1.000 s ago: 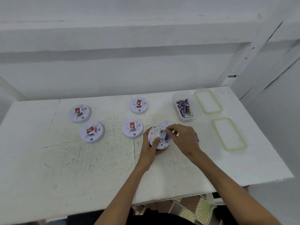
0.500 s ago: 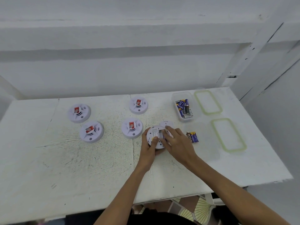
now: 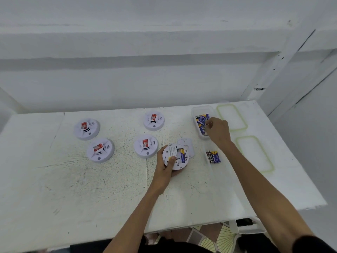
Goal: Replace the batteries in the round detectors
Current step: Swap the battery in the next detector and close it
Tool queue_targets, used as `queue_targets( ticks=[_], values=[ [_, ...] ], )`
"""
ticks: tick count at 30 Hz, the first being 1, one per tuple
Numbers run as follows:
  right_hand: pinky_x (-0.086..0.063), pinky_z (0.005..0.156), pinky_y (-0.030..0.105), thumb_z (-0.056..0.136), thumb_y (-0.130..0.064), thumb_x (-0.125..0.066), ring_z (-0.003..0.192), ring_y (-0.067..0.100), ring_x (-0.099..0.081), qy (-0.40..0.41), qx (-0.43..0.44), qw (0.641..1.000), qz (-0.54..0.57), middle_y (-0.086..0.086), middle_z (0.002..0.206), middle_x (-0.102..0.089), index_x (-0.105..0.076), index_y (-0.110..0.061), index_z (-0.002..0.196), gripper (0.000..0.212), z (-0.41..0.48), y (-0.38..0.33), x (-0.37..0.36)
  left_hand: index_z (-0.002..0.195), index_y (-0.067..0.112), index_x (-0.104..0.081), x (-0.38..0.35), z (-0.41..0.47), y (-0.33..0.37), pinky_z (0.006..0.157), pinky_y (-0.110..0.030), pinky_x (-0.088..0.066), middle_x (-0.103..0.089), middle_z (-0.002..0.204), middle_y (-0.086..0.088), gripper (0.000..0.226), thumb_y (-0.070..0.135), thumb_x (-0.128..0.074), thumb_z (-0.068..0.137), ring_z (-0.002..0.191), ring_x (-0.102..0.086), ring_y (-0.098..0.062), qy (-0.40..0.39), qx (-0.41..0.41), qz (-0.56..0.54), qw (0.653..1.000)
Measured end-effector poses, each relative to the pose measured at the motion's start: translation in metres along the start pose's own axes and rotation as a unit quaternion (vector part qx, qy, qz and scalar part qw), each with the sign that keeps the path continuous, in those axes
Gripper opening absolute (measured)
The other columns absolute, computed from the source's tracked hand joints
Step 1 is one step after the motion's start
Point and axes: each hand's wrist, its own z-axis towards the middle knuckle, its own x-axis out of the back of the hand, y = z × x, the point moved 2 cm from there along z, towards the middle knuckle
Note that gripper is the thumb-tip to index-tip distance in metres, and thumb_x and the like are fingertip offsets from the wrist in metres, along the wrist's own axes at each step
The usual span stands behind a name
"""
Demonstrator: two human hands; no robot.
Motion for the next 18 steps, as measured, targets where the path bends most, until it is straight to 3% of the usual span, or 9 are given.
queue_targets(
  ticks=[5, 9, 10, 12, 15, 18],
  values=[
    [-0.057, 0.069, 0.036, 0.086, -0.018, -0.068, 0.087, 0.032, -0.066, -0.067, -0.042, 0.992, -0.102, 0.018, 0.1, -0.068, -0.072, -0.007, 0.097, 0.016, 0.026, 0.002, -0.019, 0.147, 0.029, -0.041, 0.0, 0.001, 0.001, 0.094, -0.051, -0.06, -0.06, 0.144, -0.002, 0.044, 0.018, -0.054, 0.106, 0.129, -0.063, -0.024, -0.002, 0.001, -0.001, 1.0],
    [-0.05, 0.061, 0.03, 0.081, -0.012, -0.065, 0.084, 0.03, -0.063, -0.089, -0.047, 0.985, -0.142, 0.016, 0.096, -0.065, -0.071, -0.009, 0.091, 0.011, 0.034, 0.004, -0.03, 0.147, 0.029, -0.04, 0.001, 0.002, -0.002, 0.096, -0.055, -0.059, -0.06, 0.144, -0.002, 0.045, 0.018, -0.055, 0.106, 0.13, -0.062, -0.026, -0.003, 0.003, -0.004, 1.0],
    [-0.046, 0.057, 0.028, 0.08, -0.007, -0.064, 0.08, 0.029, -0.06, -0.099, -0.052, 0.982, -0.15, 0.016, 0.092, -0.063, -0.066, -0.009, 0.082, 0.003, 0.035, 0.004, -0.03, 0.147, 0.029, -0.04, 0.001, 0.002, -0.001, 0.096, -0.055, -0.059, -0.06, 0.145, -0.002, 0.044, 0.017, -0.054, 0.107, 0.13, -0.062, -0.027, -0.003, 0.003, -0.005, 1.0],
    [-0.034, 0.048, 0.024, 0.077, -0.003, -0.063, 0.075, 0.027, -0.053, -0.11, -0.062, 0.978, -0.164, 0.013, 0.086, -0.053, -0.047, -0.013, 0.066, 0.022, 0.037, 0.002, -0.031, 0.148, 0.028, -0.04, 0.001, 0.002, -0.001, 0.097, -0.058, -0.057, -0.059, 0.145, -0.003, 0.044, 0.017, -0.054, 0.107, 0.131, -0.061, -0.028, -0.005, 0.002, -0.004, 1.0],
    [-0.026, 0.045, 0.023, 0.077, -0.007, -0.066, 0.072, 0.025, -0.047, -0.114, -0.071, 0.977, -0.165, 0.011, 0.089, -0.048, -0.041, -0.013, 0.081, 0.026, 0.037, -0.001, -0.03, 0.148, 0.028, -0.04, 0.001, 0.002, -0.001, 0.097, -0.057, -0.058, -0.059, 0.146, -0.004, 0.044, 0.017, -0.054, 0.107, 0.131, -0.061, -0.029, -0.005, 0.003, -0.006, 1.0],
    [-0.033, 0.048, 0.025, 0.081, -0.02, -0.07, 0.077, 0.026, -0.053, -0.118, -0.044, 0.981, -0.149, 0.011, 0.096, -0.059, -0.047, -0.01, 0.102, 0.033, 0.038, -0.001, -0.025, 0.148, 0.028, -0.04, 0.001, 0.001, 0.0, 0.097, -0.056, -0.058, -0.059, 0.146, -0.003, 0.045, 0.017, -0.054, 0.107, 0.131, -0.062, -0.027, -0.006, 0.003, -0.005, 1.0]
  ],
)
